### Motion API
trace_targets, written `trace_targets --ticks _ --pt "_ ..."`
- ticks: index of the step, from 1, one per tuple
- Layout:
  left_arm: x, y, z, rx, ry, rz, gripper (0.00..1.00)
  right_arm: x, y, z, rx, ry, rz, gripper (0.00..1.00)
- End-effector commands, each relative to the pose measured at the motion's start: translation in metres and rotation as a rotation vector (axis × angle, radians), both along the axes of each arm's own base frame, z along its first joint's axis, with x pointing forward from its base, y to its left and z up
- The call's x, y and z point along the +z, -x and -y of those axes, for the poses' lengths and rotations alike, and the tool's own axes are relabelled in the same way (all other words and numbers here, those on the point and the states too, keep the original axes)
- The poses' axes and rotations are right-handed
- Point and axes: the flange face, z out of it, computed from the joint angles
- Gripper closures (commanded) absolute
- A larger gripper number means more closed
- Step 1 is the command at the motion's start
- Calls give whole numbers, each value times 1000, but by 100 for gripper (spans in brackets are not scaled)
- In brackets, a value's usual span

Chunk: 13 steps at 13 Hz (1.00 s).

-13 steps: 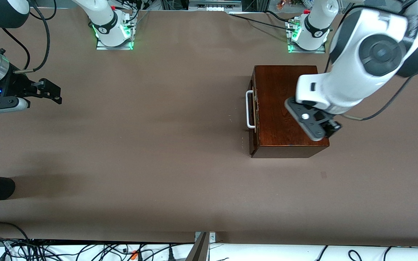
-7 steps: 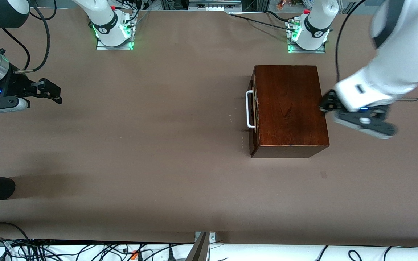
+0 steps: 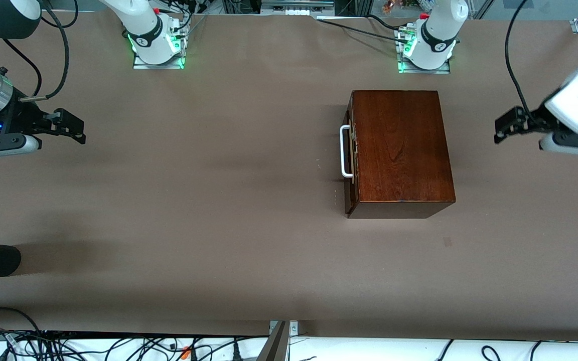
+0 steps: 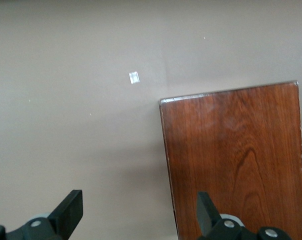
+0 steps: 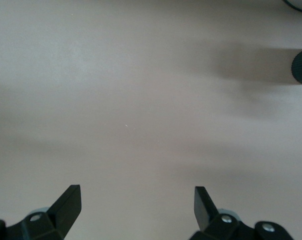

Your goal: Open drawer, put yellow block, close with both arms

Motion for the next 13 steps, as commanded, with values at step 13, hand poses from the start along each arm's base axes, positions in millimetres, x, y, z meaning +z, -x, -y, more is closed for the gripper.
trace_targets --ticks 13 --pt "7 0 -18 62 19 19 0 5 0 0 -15 -17 0 0"
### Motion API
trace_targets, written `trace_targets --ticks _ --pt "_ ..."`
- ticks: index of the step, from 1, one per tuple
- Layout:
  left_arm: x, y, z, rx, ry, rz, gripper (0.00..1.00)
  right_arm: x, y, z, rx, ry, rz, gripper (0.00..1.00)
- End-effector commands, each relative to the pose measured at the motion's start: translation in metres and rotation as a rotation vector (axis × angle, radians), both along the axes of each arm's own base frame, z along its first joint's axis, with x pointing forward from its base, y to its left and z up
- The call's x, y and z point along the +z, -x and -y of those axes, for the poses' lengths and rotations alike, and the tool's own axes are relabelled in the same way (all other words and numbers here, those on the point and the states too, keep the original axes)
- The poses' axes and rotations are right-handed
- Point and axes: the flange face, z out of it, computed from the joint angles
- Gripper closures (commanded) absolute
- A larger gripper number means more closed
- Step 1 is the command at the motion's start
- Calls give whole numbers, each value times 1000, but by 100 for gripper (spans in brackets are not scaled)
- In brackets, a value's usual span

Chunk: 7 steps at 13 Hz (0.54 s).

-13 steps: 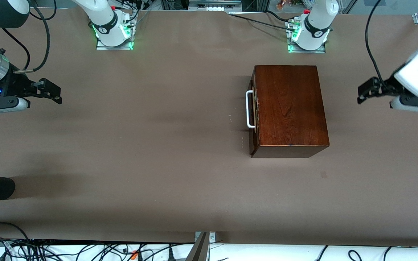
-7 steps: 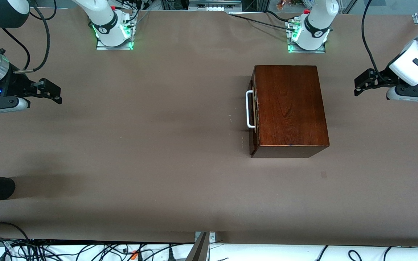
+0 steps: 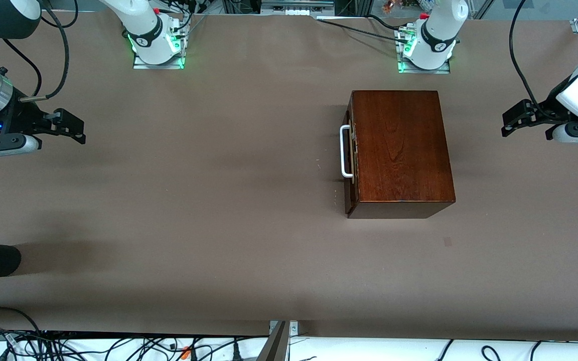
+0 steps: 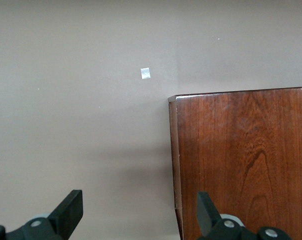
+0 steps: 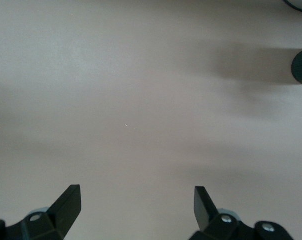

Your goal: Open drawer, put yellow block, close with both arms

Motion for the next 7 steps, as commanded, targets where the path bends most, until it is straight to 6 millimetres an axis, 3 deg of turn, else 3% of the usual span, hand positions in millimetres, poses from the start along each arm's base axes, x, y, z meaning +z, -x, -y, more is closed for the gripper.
trace_targets --ticks 1,7 --pt "8 -2 0 3 16 14 0 5 0 -1 -14 -17 0 0" --pt "11 0 0 -2 15 -8 0 5 0 -1 -14 -17 2 0"
